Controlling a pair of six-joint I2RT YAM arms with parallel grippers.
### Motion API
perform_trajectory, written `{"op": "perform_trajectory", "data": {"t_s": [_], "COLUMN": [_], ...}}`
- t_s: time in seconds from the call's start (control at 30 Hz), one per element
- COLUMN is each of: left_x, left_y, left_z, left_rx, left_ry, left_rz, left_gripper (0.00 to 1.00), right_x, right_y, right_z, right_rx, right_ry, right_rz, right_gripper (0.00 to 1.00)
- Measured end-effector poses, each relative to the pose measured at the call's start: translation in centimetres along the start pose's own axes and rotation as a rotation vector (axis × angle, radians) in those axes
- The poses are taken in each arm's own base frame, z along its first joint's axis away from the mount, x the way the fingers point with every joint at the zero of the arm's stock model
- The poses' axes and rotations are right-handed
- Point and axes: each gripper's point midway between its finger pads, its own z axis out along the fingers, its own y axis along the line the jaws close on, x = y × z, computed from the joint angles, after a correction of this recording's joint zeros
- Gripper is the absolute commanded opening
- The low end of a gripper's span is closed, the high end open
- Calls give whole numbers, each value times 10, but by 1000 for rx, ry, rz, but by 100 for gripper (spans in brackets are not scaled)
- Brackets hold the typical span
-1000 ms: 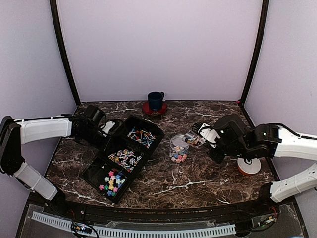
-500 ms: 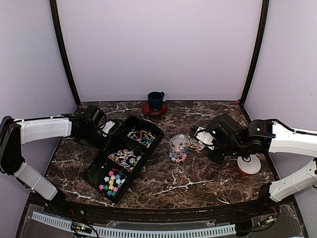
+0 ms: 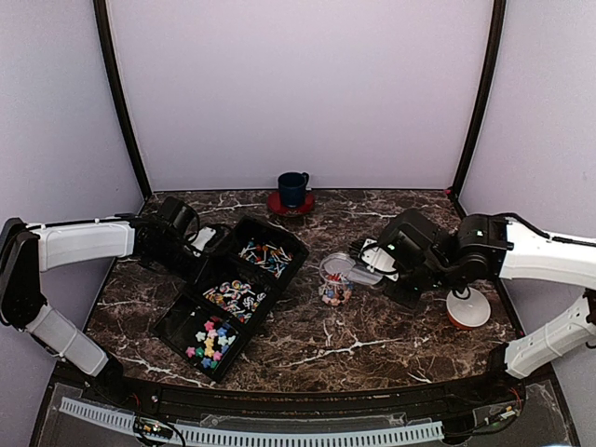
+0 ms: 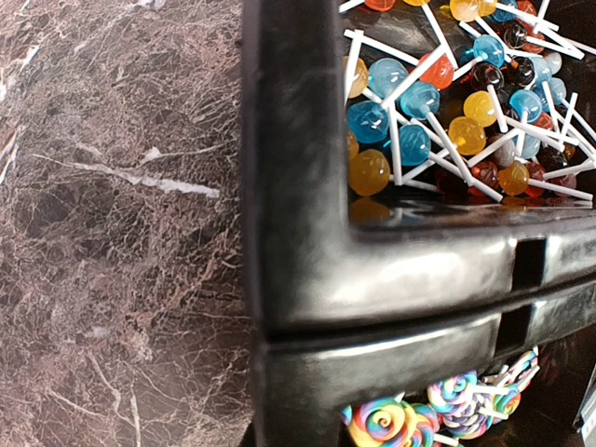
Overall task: Pack the candies
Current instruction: Place the fake candies in the packing bottle.
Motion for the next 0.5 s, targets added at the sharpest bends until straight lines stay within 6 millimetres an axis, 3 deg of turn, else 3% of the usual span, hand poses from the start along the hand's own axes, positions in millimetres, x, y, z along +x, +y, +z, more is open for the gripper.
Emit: {"op": "perform_trajectory", "data": {"t_s": [0.23, 0.5], "left_x": [0, 0], "left_y": [0, 0], "left_z": [0, 0], "left_rx": [0, -1], "left_ry": [0, 0], "left_rz": [0, 0], "left_gripper": [0, 0], "right_x": [1, -13], "right_y": [-1, -7], "right_z": [-5, -14], "right_rx": [23, 62], "right_ry": [47, 50], "right_rz": [-31, -62], "right_gripper": [0, 0]}}
